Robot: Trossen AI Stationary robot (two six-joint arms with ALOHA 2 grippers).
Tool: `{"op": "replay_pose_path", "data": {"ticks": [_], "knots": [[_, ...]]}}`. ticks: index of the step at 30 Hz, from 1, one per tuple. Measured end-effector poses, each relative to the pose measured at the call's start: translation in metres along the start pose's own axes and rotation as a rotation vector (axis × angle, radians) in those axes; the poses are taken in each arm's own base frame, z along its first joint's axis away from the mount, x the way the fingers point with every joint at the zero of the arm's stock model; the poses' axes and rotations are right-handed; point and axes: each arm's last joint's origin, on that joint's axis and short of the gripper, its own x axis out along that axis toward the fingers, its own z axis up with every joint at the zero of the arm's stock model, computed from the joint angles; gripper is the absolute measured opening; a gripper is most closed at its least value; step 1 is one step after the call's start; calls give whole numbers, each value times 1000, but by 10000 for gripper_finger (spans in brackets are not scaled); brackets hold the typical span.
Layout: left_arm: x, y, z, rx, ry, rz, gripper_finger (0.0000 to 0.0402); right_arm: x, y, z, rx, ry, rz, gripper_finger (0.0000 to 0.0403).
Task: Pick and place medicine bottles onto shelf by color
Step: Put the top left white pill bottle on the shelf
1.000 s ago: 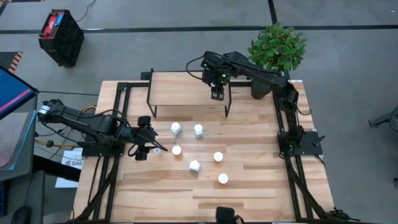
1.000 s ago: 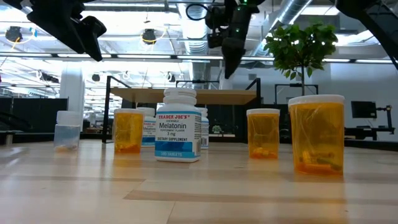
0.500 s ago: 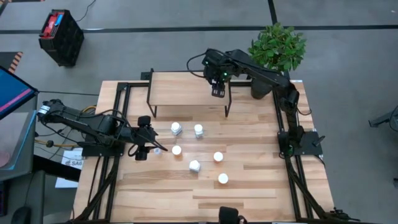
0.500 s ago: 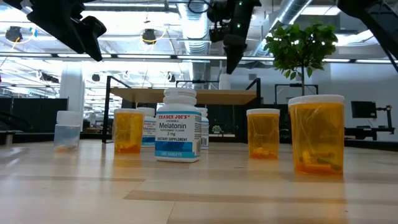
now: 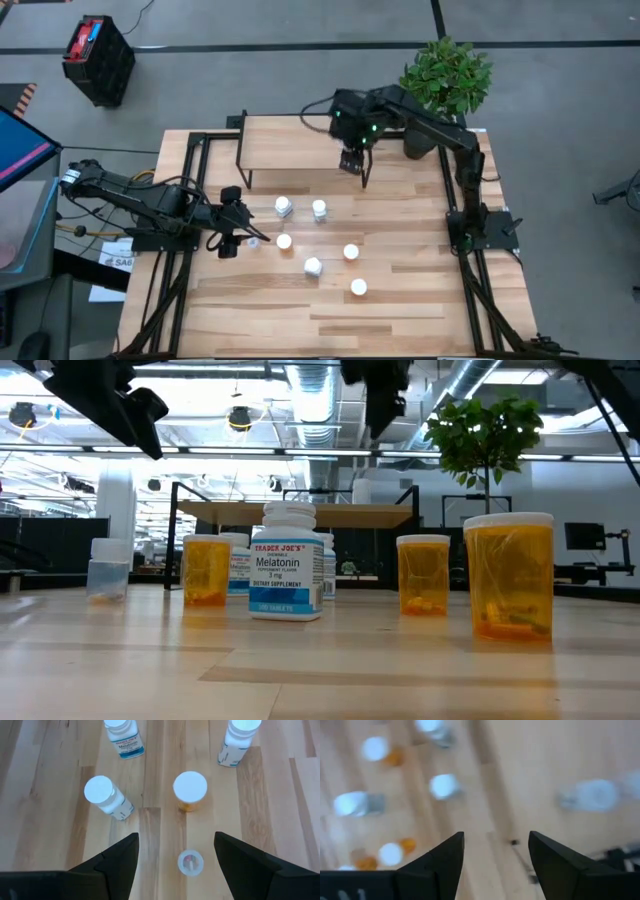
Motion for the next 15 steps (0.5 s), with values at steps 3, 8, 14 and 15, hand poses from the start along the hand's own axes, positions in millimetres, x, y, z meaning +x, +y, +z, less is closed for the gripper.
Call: {"op": "replay_pose_path", "data": {"ticks": [3, 8, 14, 15], "knots": [[0, 0, -1, -15, 10, -1, 246, -6, 27, -3, -85, -13, 35, 244], [0, 1, -5, -7, 52, 6, 246, -28, 63, -26, -182, -34, 73, 244], [2, 0, -1, -11, 24, 8, 246, -39, 83, -71, -112, 7, -33, 244], [3, 0, 1, -13, 1, 22, 246, -38, 85, -78, -91, 11, -50, 244]]}}
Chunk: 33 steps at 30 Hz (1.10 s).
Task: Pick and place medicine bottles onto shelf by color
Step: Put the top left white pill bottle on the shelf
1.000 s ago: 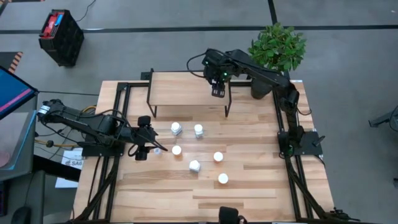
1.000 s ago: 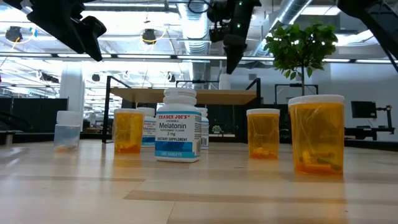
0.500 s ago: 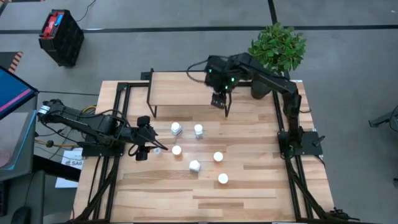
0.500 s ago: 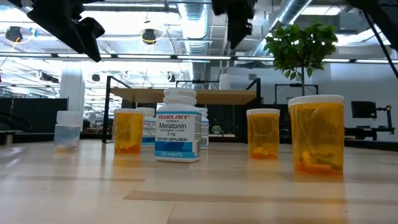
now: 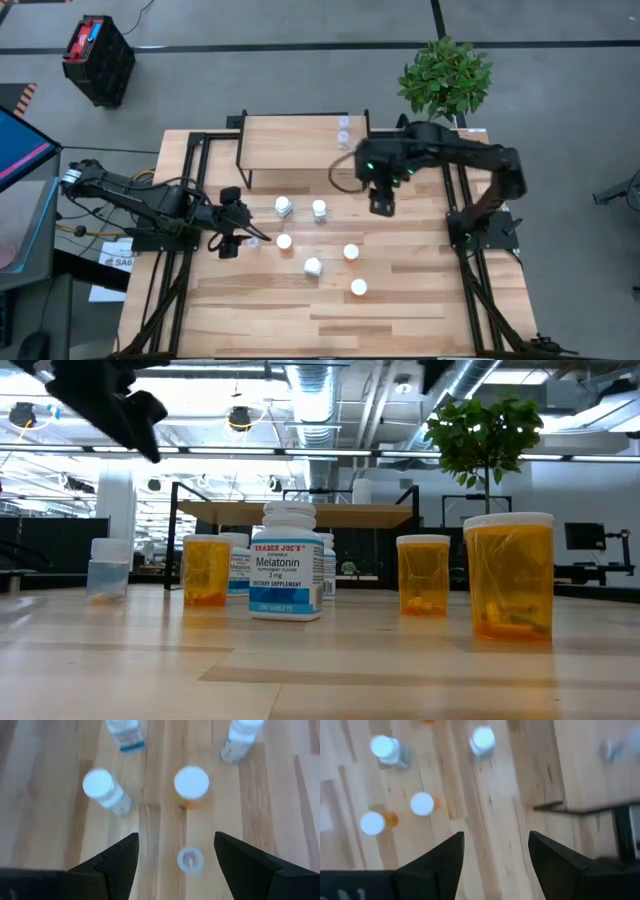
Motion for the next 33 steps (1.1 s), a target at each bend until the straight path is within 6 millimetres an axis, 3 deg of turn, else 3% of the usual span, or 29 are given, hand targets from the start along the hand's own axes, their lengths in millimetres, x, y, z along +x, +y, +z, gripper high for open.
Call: {"op": "replay_pose_path", "data": {"ticks": [4, 7, 12, 18, 23, 33], "knots": [[6, 2, 14, -73, -133, 89, 246, 7, 7, -29, 68, 38, -6, 244], [19, 6, 20, -116, -116, 79, 246, 5, 9, -47, 116, 28, 1, 244], [53, 16, 25, -173, -15, 127, 246, 2, 13, -61, 132, -57, 35, 244], [82, 32, 37, -251, 39, 308, 246, -2, 17, -68, 77, -97, 51, 244], [94, 41, 52, -288, 56, 316, 246, -2, 20, -69, 58, -92, 36, 244], [126, 58, 47, -349, 174, 319, 246, -2, 20, -69, 39, -89, 36, 244]]}}
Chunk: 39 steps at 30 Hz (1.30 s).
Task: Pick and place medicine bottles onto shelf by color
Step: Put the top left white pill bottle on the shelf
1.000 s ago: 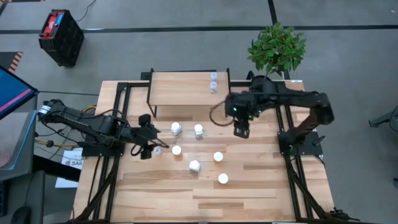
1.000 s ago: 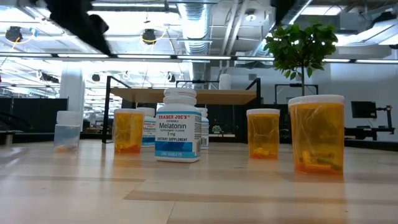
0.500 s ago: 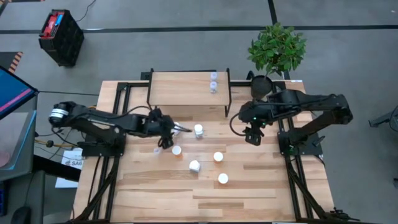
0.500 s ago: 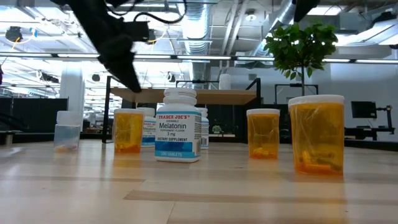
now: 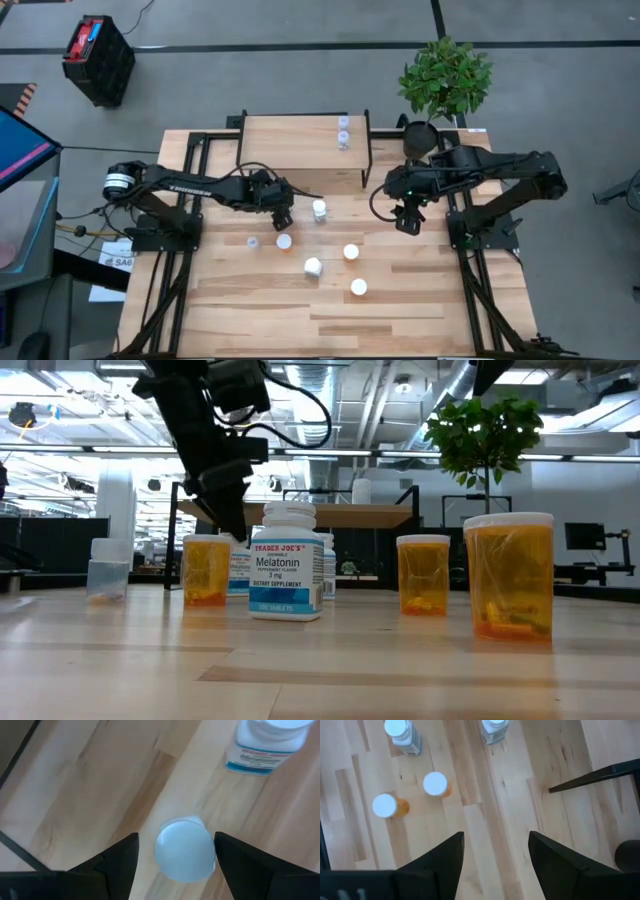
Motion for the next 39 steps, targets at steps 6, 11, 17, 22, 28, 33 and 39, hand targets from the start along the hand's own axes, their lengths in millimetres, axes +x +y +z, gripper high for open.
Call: {"op": "replay_pose_path", "data": {"ticks": [6, 11, 17, 22, 28, 33, 39], "knots": [[2, 4, 0, -33, 28, -23, 246, 0, 0, 0, -11, 0, 0, 244], [2, 5, -2, -35, 63, -58, 246, 0, 0, 0, -11, 0, 0, 244], [3, 6, -1, -41, 49, -34, 229, 0, 0, 0, -11, 0, 0, 244], [7, 4, -3, -32, 77, -48, 193, 0, 0, 0, -11, 0, 0, 244], [9, 2, 1, -25, 48, -51, 151, 0, 0, 1, -10, -3, 1, 244], [-3, 1, 5, 3, 63, -96, 148, 0, 0, 0, -10, -1, 0, 244], [-36, -1, 23, 113, 76, -101, 153, 0, 0, 0, -11, 2, -1, 244]]}}
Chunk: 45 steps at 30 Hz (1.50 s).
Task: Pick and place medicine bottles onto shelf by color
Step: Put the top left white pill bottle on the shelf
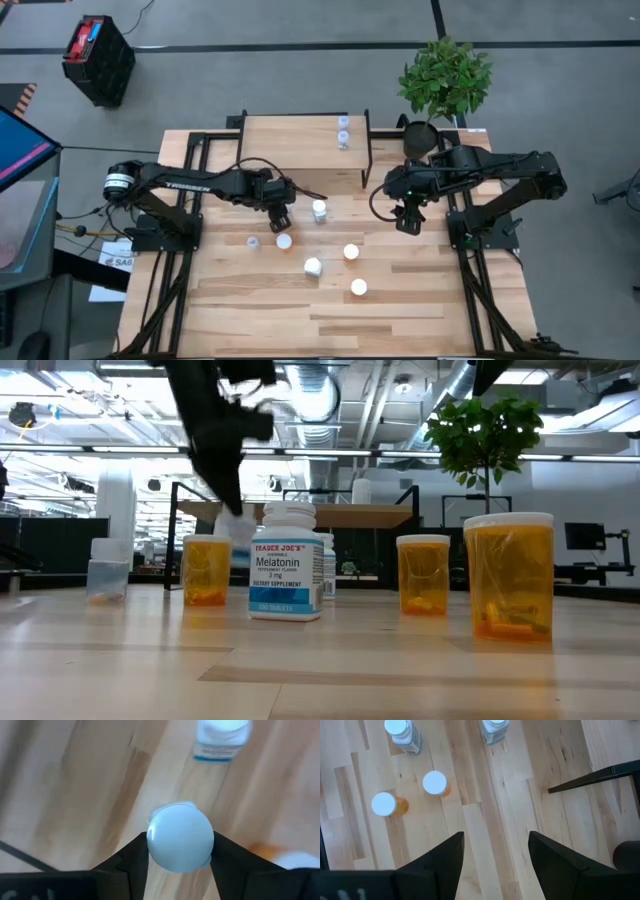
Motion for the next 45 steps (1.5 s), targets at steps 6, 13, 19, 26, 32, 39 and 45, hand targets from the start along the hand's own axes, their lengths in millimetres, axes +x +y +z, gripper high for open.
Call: {"op": "replay_pose_path", "data": {"ticks": [6, 13, 19, 26, 32, 39, 45], "knots": [[-61, 10, 29, 133, -57, -31, 149, 0, 0, 0, 0, 1, 0, 244], [-128, 59, 55, 182, -166, 36, 154, 0, 0, 0, 0, 0, 0, 244], [-138, 115, 59, 261, -160, 130, 154, 0, 0, 0, -1, 0, 0, 244], [-116, 178, 54, 220, -104, 69, 154, 0, -1, 1, -24, -3, 0, 244], [-91, 212, 53, 256, -69, 4, 155, 0, -2, 1, -17, -3, -3, 244], [-61, 230, 56, 334, -8, -13, 155, 0, -2, 1, -17, -3, -3, 244], [-55, 234, 61, 371, -28, 19, 157, 0, -2, 1, -16, -3, -3, 244]]}}
